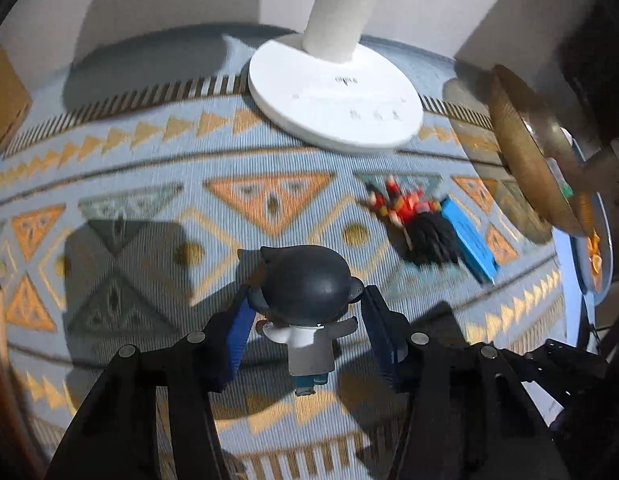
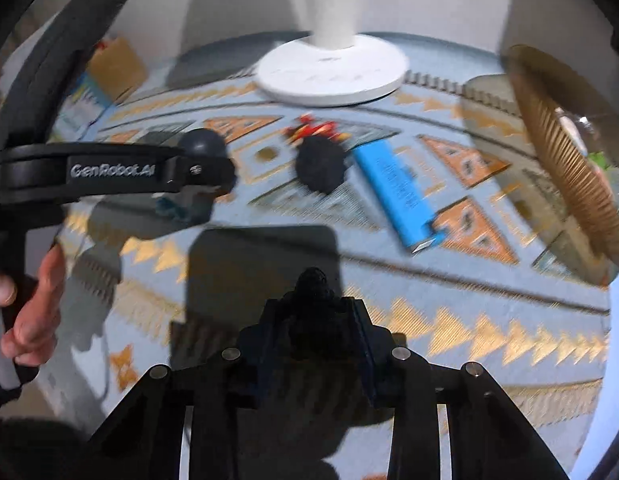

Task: Organize rigid objects
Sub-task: 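Carry both figures over the amber plate and open both tools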

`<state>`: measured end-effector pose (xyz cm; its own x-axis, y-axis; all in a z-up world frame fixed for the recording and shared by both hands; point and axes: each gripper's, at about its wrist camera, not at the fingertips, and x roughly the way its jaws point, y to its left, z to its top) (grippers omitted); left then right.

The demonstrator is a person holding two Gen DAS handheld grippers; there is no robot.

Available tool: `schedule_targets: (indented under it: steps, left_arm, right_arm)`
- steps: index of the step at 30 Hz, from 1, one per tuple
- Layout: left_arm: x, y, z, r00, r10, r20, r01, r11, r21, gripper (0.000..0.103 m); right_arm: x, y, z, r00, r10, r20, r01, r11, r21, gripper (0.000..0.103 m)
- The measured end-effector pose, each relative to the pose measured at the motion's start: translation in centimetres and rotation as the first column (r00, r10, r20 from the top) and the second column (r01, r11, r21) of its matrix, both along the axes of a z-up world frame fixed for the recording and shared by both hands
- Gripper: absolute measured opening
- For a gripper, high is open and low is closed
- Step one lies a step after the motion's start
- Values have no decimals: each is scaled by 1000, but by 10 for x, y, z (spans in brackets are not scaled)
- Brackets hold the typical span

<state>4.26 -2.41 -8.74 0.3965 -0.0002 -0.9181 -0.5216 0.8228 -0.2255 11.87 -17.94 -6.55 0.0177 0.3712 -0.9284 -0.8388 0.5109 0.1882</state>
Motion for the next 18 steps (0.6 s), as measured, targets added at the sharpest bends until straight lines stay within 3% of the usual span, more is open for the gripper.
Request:
schedule_targets:
  steps: [5, 11, 18]
  left_arm:
    - [-23, -16, 7, 1000, 3, 26, -2, 999, -54, 51]
    - [-19, -38, 39, 994, -42, 99, 46, 998, -34, 51]
    - [-2, -63, 87, 973, -91, 212, 94, 996, -6, 51]
  right_arm:
    - [-14, -12, 10, 997, 26, -68, -24, 999, 33, 33]
    - [-13, -28, 40, 996, -21, -81, 28, 996, 89, 33]
    - [20, -61, 103, 994, -113, -13, 113, 975, 191, 33]
